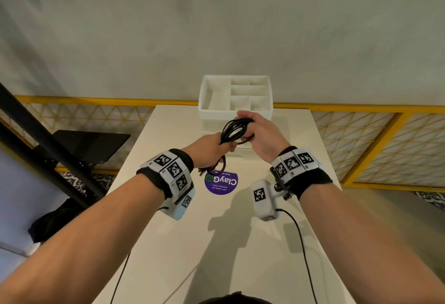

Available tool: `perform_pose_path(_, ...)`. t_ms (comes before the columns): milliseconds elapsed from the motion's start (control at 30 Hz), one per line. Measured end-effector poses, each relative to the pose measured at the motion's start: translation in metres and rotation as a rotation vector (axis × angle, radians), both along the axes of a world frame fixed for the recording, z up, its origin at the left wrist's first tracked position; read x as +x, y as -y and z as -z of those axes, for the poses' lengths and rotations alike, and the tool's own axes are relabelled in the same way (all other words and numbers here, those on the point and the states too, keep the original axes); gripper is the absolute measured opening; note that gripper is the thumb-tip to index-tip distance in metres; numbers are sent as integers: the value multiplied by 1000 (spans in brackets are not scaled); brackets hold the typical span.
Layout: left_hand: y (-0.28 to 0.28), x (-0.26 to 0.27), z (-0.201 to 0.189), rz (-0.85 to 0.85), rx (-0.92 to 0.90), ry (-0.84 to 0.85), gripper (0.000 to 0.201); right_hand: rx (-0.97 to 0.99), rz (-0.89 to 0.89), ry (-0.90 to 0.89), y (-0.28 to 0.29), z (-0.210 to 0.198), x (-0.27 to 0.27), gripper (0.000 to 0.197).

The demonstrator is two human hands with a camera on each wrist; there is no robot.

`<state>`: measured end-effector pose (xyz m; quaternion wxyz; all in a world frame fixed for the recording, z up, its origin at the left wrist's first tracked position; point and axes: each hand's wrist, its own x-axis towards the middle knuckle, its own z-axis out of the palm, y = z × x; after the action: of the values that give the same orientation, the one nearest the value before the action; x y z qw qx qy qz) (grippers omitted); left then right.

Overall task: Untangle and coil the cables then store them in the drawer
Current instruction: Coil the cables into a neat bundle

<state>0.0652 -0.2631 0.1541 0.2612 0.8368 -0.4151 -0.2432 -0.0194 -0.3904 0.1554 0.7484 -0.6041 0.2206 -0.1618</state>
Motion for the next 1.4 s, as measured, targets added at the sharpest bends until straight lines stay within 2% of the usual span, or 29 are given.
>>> perform_pose_path(67,-1,1,1,-55,-81,-138,26,172,27,85,1,4,-1,46)
perform_pose_path(100,-1,1,1,-81,-129,-221,26,183,26,79,1,6,0,48)
perform_pose_path(167,-1,-3,-1,-94,-185,-352,29,92,-38,2,-2,10,2,65)
perform_pose_path(233,0,-10,-1,-51,-176,-422,36,-8,-123,-59,-9,12,3,62)
perform_pose_path(400,-1,-21,-4,117,-112,-399,29,-34,-140,-88,-11,13,2,36)
perform_pose_path(567,-4,-24,-11,99,-101,-439,20,-153,-128,-211,-18,2,5,49)
perform_pose_path(733,-2,-22,-5,83,-106,-359,24,-155,-23,-227,-23,-1,11,43)
perform_pose_path(900,-1,-23,6,28,-126,-296,18,-96,24,-247,-21,11,13,44)
perform_pose_path(1033,-1,-23,12,-36,-235,-327,18,83,-92,-92,-21,18,6,28)
perform_pose_path(1166,-3,-17,11,-16,-253,-337,16,73,-258,-44,-28,35,1,33)
perform_pose_path(1333,-11,-14,19,24,-167,-347,17,124,-220,-37,-29,41,2,41)
perform_pose_path(1400,-13,-12,25,26,-102,-367,15,138,-167,-41,-28,47,4,32)
